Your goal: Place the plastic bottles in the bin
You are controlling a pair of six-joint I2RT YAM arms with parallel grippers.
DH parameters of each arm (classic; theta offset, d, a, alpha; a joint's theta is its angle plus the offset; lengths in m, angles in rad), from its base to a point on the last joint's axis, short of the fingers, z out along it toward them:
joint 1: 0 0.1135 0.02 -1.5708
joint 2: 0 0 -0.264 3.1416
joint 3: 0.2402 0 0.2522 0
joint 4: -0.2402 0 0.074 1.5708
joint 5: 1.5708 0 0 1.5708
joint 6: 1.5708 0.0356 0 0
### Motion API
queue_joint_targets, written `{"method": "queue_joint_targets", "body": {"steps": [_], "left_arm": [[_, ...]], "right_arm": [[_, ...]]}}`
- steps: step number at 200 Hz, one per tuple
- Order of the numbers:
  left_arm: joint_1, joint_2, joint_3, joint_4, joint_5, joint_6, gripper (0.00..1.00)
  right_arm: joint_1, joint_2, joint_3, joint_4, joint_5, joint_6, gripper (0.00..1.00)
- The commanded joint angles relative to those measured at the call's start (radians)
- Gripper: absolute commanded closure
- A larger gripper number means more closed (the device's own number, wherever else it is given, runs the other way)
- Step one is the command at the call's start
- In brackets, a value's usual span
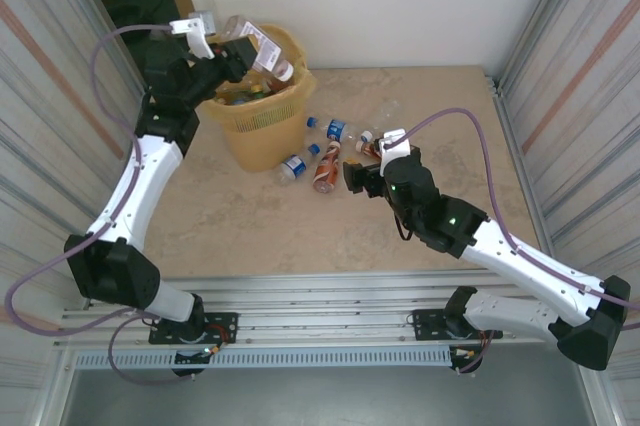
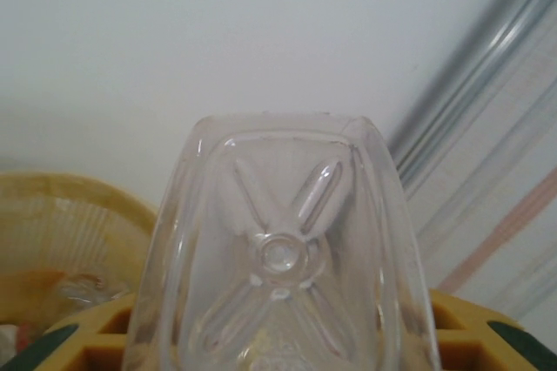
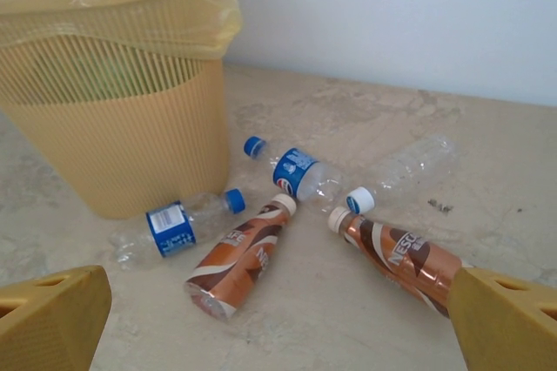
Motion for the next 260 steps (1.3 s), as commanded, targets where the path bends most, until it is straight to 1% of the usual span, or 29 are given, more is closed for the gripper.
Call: {"method": "queue_joint_targets", "body": {"steps": [1, 36, 65, 106, 133, 150, 178, 194, 216, 225, 247, 260], "left_arm": [[0.041, 0.039, 0.068, -0.055, 0.016, 0.027, 0.89], [0.078, 0.112, 0.124, -0.107, 0.04, 0.037, 0.87], [0.08, 0.179, 0.176, -0.156, 0.059, 0.058, 0.87], [0.077, 0.286, 0.252, -0.202, 0.13, 0.054, 0.84], [0.062, 0.352, 0.314, -0.268, 0.157, 0.089, 0.8], [0.048, 0.386, 0.354, -0.321, 0.153, 0.123, 0.77], [0.039, 0.424, 0.387, -0.357, 0.153, 0.139, 0.72], [0.037, 0.445, 0.403, -0.377, 0.155, 0.148, 0.66], [0.034, 0.475, 0.436, -0.405, 0.176, 0.164, 0.49], [0.034, 0.482, 0.446, -0.414, 0.179, 0.168, 0.45], [0.034, 0.49, 0.465, -0.431, 0.166, 0.181, 0.36], [0.034, 0.486, 0.473, -0.435, 0.15, 0.19, 0.34]], "right_arm": [[0.001, -0.044, -0.009, -0.012, 0.05, 0.04, 0.02], [0.0, -0.049, -0.014, -0.022, 0.089, 0.06, 0.02], [0.0, -0.049, -0.015, -0.023, 0.118, 0.076, 0.02], [-0.002, -0.052, -0.023, -0.039, 0.152, 0.107, 0.02], [-0.004, -0.061, -0.027, -0.047, 0.167, 0.12, 0.02], [-0.007, -0.068, -0.033, -0.048, 0.169, 0.123, 0.02], [-0.012, -0.075, -0.036, -0.052, 0.169, 0.131, 0.02], [-0.013, -0.077, -0.041, -0.054, 0.169, 0.138, 0.02], [-0.016, -0.075, -0.044, -0.057, 0.169, 0.146, 0.02], [-0.017, -0.074, -0.044, -0.056, 0.169, 0.148, 0.02], [-0.02, -0.07, -0.041, -0.055, 0.165, 0.149, 0.02], [-0.022, -0.069, -0.041, -0.053, 0.162, 0.149, 0.02]]}}
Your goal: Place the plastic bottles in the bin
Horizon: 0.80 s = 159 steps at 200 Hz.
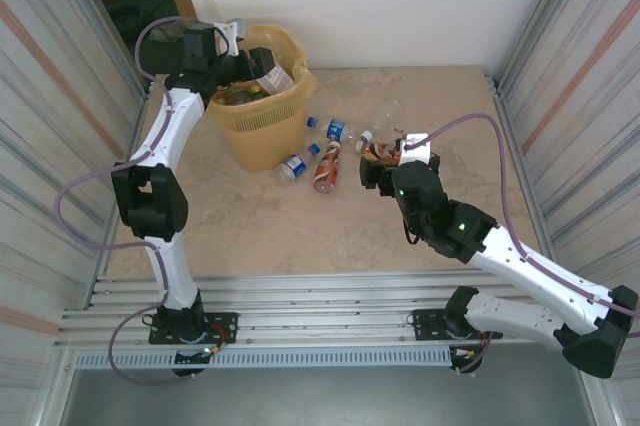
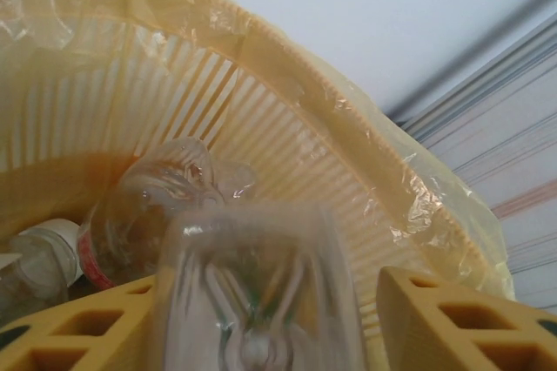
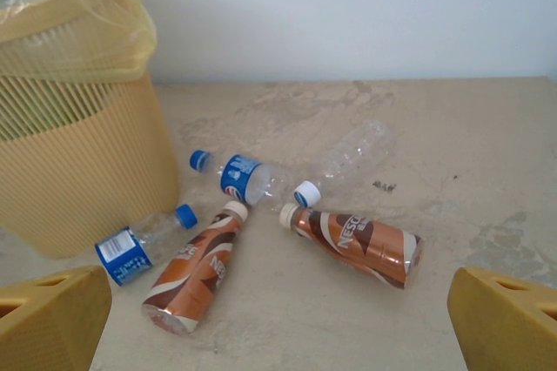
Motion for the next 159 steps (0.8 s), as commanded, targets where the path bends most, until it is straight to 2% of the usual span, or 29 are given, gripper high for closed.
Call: {"method": "queue_joint_targets", "body": {"steps": [1, 41, 71, 110, 133, 159], "left_arm": [[-0.002, -0.001, 0.049, -0.029, 0.003, 0.037, 0.34], [-0.002, -0.052, 0.039, -0.041, -0.058, 0.076, 0.32], [-0.002, -0.129, -0.014, -0.026, -0.158, 0.11, 0.24], [-0.003, -0.266, -0.141, 0.028, -0.347, 0.159, 0.1], [-0.004, -0.353, -0.218, 0.056, -0.419, 0.189, 0.02], [-0.009, -0.468, -0.334, 0.105, -0.459, 0.208, 0.01]], "right_arm": [[-0.008, -0.012, -0.008, -0.002, 0.026, 0.027, 0.02], [-0.012, -0.012, -0.017, -0.005, 0.027, 0.033, 0.02], [-0.017, -0.012, -0.019, -0.008, 0.031, 0.043, 0.02], [-0.028, -0.01, -0.02, -0.017, 0.032, 0.056, 0.02], [-0.045, -0.008, -0.016, -0.031, 0.028, 0.08, 0.02], [-0.083, -0.001, -0.01, -0.066, 0.021, 0.124, 0.02]]}}
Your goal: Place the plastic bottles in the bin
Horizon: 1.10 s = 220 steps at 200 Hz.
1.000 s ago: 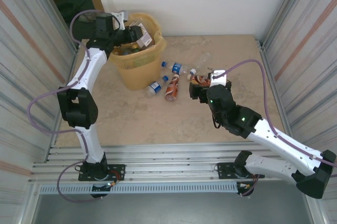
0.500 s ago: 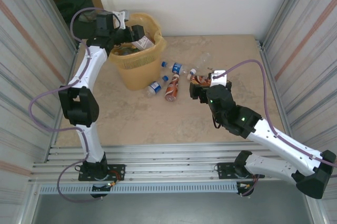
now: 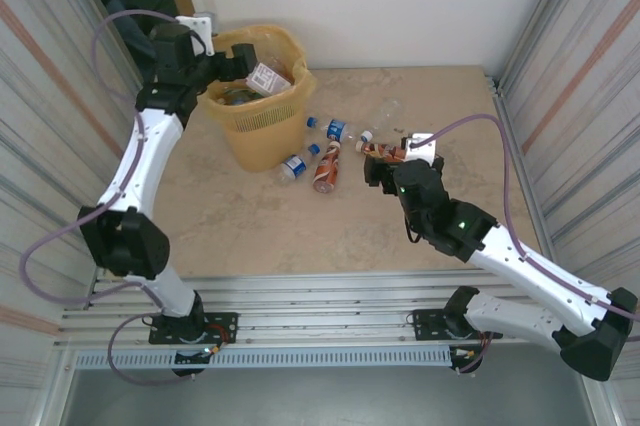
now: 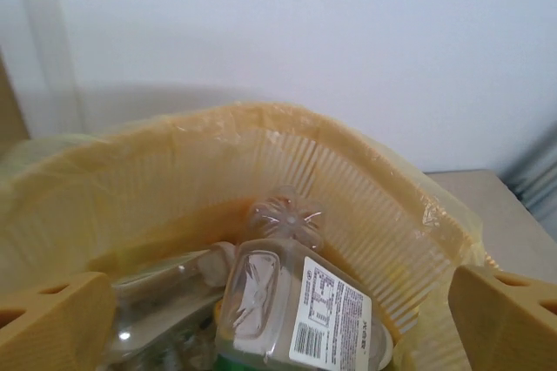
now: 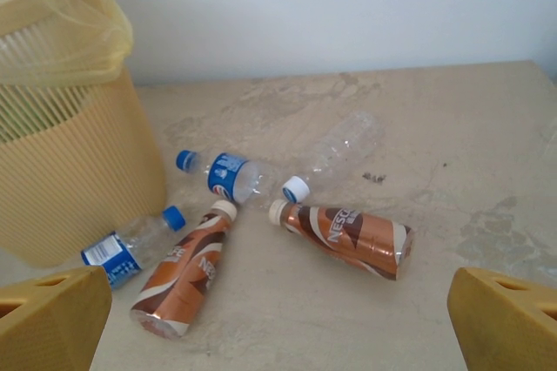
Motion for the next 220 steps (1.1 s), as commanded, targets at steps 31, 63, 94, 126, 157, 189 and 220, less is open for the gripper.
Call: {"method": "queue_joint_targets", "body": {"steps": [31, 63, 94, 126, 157, 189, 220], "left_arm": [[-0.024, -0.259, -0.258, 0.135, -0.117, 0.057, 0.01], [-0.032, -0.424, -0.437, 0.176, -0.126, 0.031, 0.01], [-0.038, -0.574, -0.621, 0.208, -0.134, -0.03, 0.01], [-0.039, -0.705, -0.795, 0.212, -0.134, -0.128, 0.01], [-0.039, -0.807, -0.922, 0.197, -0.168, -0.185, 0.01], [-0.037, -0.876, -0.983, 0.151, -0.235, -0.183, 0.01], [-0.034, -0.912, -1.004, 0.1, -0.269, -0.168, 0.01]], "right_arm": [[-0.119, 0.018, 0.017, -0.09, -0.051, 0.109, 0.02], [-0.209, 0.069, 0.037, -0.113, -0.153, 0.116, 0.02], [-0.276, 0.13, 0.06, -0.118, -0.247, 0.092, 0.02], [-0.3, 0.23, 0.097, -0.126, -0.261, -0.002, 0.02], [-0.359, 0.373, 0.197, -0.204, -0.327, -0.057, 0.02], [-0.416, 0.522, 0.293, -0.256, -0.39, -0.132, 0.02], [-0.459, 0.64, 0.364, -0.261, -0.452, -0.225, 0.02]]}}
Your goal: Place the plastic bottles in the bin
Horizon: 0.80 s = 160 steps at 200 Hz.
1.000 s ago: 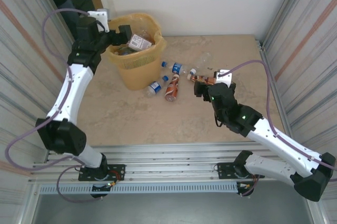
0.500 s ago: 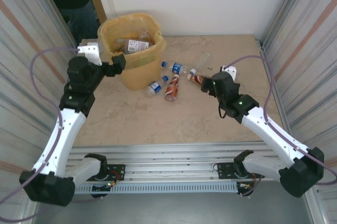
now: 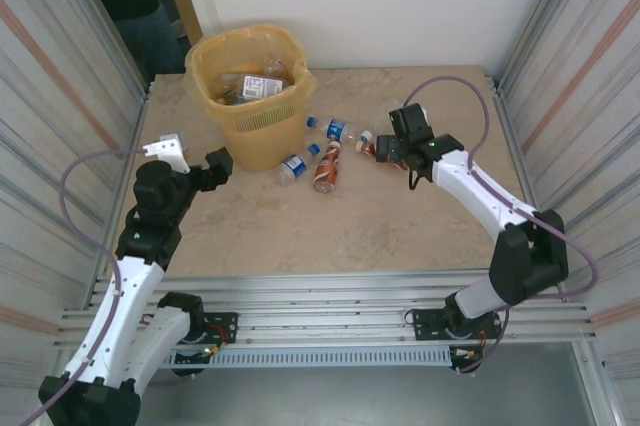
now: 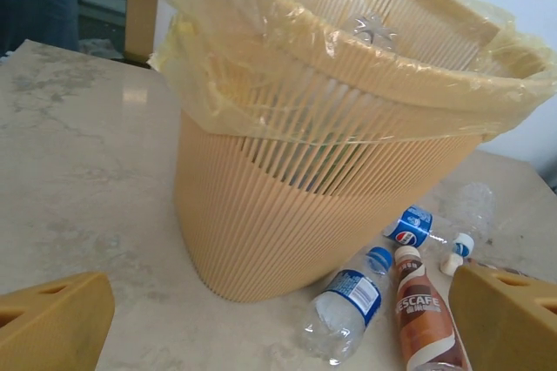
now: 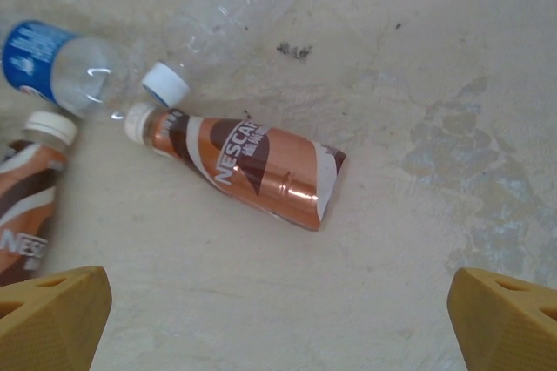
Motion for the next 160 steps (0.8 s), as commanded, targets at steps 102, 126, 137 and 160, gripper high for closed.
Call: {"method": "queue_joint_targets", "body": {"steps": [102, 126, 137, 160], "left_arm": [[0.013, -0.016, -0.052, -0.004, -0.051, -0.022, 0.01], [0.016, -0.014, -0.053, -0.006, -0.052, -0.02, 0.01], [0.017, -0.015, -0.052, -0.007, -0.052, -0.019, 0.01], [0.019, -0.016, -0.055, -0.011, -0.052, -0.019, 0.01]], "right_arm": [[-0.147, 0.325, 0.271, -0.097, -0.306, -0.335, 0.02], [-0.15, 0.374, 0.318, -0.124, -0.314, -0.369, 0.02], [-0.15, 0.391, 0.329, -0.123, -0.315, -0.383, 0.02], [-0.15, 0.436, 0.363, -0.148, -0.311, -0.407, 0.02]]}}
